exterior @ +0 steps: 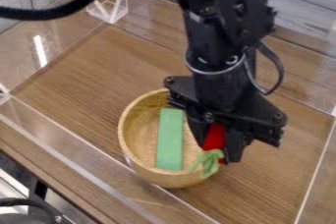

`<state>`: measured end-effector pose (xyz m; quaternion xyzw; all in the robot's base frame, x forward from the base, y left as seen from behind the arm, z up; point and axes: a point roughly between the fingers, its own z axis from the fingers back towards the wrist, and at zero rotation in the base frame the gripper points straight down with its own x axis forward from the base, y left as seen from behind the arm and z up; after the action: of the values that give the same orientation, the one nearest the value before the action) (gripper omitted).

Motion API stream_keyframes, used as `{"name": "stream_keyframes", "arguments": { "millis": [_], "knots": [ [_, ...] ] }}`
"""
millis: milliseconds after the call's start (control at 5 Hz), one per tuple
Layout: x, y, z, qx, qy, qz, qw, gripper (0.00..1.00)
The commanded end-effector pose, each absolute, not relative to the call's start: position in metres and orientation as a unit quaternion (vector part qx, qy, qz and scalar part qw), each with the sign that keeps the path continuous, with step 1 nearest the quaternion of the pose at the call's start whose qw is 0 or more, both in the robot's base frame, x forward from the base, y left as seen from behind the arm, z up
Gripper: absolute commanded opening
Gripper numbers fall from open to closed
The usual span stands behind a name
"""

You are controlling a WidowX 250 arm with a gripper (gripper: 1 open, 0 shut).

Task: Move the red object to the left side of the table

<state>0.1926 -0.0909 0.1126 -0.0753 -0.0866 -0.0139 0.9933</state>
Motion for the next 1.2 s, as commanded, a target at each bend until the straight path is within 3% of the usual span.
{"name": "stream_keyframes", "arguments": {
  "millis": [0, 200, 600, 1000],
  "knots": [
    [0.196, -0.076, 0.115, -0.078, -0.091, -0.004, 0.993, 0.0],
    [0.196, -0.076, 0.105, -0.084, -0.079, 0.002, 0.993, 0.0],
    [0.207, -0.067, 0.114, -0.086, -0.072, 0.031, 0.993, 0.0],
    [0.226, -0.041, 0.134, -0.084, -0.07, 0.04, 0.993, 0.0]
  ]
}}
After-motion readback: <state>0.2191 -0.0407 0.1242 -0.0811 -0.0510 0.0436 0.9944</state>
